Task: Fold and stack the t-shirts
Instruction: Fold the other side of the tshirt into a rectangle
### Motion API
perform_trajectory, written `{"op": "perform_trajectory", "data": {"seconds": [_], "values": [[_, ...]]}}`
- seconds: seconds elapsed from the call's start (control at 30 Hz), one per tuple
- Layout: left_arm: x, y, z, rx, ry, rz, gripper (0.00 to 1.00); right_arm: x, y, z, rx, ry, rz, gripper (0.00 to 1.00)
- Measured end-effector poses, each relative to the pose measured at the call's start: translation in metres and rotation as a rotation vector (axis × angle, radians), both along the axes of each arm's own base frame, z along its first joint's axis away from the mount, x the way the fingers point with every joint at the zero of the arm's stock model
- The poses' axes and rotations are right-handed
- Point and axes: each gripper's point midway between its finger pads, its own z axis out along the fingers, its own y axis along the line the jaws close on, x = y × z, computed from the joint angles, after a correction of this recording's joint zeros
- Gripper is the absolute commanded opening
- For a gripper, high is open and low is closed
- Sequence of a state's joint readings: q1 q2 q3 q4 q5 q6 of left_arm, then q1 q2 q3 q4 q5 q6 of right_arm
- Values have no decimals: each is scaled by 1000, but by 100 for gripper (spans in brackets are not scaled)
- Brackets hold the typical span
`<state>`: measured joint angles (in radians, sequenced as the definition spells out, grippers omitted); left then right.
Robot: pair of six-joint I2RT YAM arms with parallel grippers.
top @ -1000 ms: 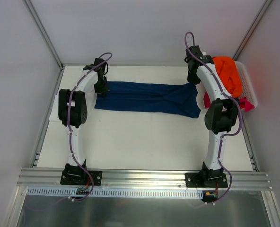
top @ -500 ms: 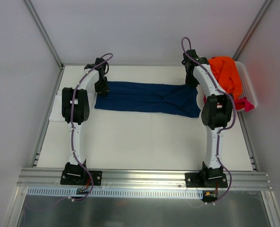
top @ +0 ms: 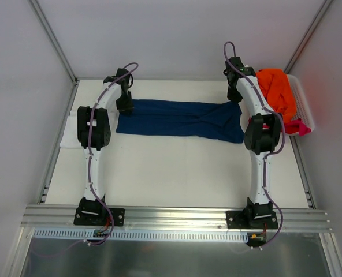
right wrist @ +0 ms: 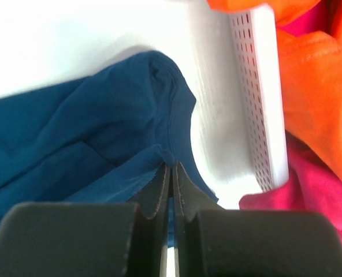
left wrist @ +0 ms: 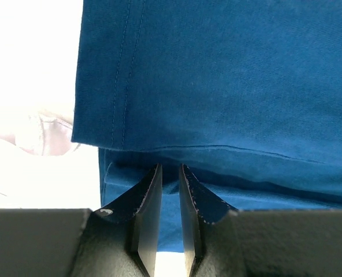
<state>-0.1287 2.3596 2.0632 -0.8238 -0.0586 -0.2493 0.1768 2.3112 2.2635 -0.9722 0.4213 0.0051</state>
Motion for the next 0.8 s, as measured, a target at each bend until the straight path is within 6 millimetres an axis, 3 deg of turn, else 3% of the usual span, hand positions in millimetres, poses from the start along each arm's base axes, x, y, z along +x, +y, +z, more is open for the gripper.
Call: {"op": "perform_trajectory", "data": {"seconds": [0.33,0.67,0.7,0.73,0.77,0.8], "values": [[4,6,1,0,-4,9,20,8,0,-18,2,21,1,1],[16,12,7,-1,-37,24,19,14,1,-22,4,7,2,1],[17,12,7,-1,-40,24,18,14,1,-22,4,7,3,8],[18,12,7,-1,-40,24,18,15,1,-22,3,5,3,24],[19,12,7,1,-43,25,26,16,1,-23,4,2,1,67],[20,13,8,4,-45,26,34,17,1,-23,4,-1,0,86]]}}
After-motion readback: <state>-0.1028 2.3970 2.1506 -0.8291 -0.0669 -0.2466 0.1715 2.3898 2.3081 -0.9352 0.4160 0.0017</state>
